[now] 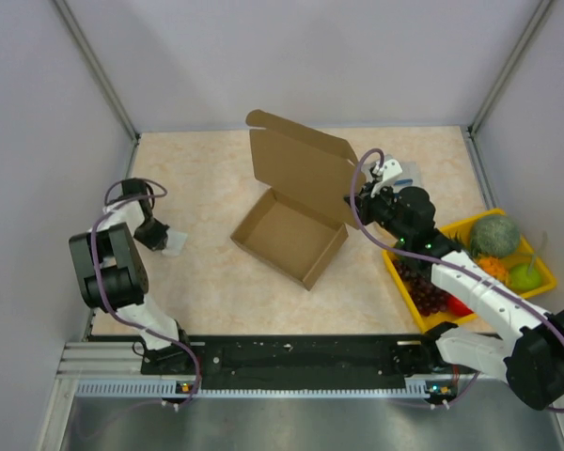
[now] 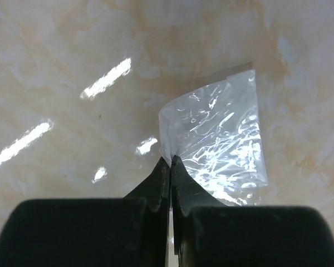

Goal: Fold the paper box

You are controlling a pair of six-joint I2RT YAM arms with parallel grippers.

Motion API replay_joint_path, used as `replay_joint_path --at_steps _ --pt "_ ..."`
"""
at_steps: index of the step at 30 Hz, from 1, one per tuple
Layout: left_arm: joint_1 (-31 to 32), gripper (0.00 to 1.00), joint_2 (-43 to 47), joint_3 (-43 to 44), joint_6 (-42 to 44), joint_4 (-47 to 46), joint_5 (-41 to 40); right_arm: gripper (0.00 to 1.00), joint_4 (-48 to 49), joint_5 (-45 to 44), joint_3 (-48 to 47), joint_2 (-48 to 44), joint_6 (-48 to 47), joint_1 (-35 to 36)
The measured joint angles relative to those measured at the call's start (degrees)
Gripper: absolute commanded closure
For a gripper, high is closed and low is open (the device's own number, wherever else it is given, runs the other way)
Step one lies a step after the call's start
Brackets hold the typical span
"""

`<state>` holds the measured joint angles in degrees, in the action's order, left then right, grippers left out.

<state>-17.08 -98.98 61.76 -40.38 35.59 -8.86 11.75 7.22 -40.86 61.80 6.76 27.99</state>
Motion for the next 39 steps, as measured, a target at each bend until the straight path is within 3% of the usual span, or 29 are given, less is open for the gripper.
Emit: replay_joint_path --at_steps 4,8,11,14,17,21,22,25,28,33,39 --pt "0.33 1.0 6.25 -1.64 0.83 2.25 0.76 1.0 0.31 0.04 0.0 0.66 0.5 0.0" --pt "3.98 0.97 19.23 -1.99 2.58 3.76 5.86 1.0 0.57 0.22 -0.02 2.01 0.72 0.0" --pt "14.88 0.96 29.18 -0.96 3.04 3.39 10.51 1.0 0.66 1.05 -0.02 3.02 0.83 -0.02" --pt "26.18 0.95 32.5 1.09 1.92 1.42 16.59 1.0 1.2 2.91 -0.02 3.48 0.87 -0.04" --pt "33.94 0.81 30.27 1.6 0.52 -0.59 18.58 1.0 1.99 4.33 -0.02 3.52 0.92 -0.04" --pt "39.76 0.34 21.03 1.6 -1.27 -3.54 21.27 1.0 2.38 6.38 -0.04 3.52 0.92 -0.04" --pt "40.0 0.18 19.71 1.55 -0.92 -3.61 21.7 1.0 2.32 6.82 -0.07 3.54 0.87 -0.04" --pt "39.89 0.13 19.04 0.07 0.17 -3.98 21.38 1.0 2.03 9.4 -0.26 4.07 0.26 -0.61" --pt "37.99 0.15 25.0 -2.29 2.95 -4.35 19.61 1.0 2.01 13.25 -0.39 4.92 -0.66 -2.21" --pt "27.47 0.17 34.38 -1.6 10.6 -7.28 19.43 1.0 0.68 22.27 -2.38 8.83 -4.48 -4.57" --pt "23.85 0.15 27.43 -0.87 26.34 -22.34 20.87 1.0 -3.23 30.62 -7.17 15.23 -9.18 -6.6"
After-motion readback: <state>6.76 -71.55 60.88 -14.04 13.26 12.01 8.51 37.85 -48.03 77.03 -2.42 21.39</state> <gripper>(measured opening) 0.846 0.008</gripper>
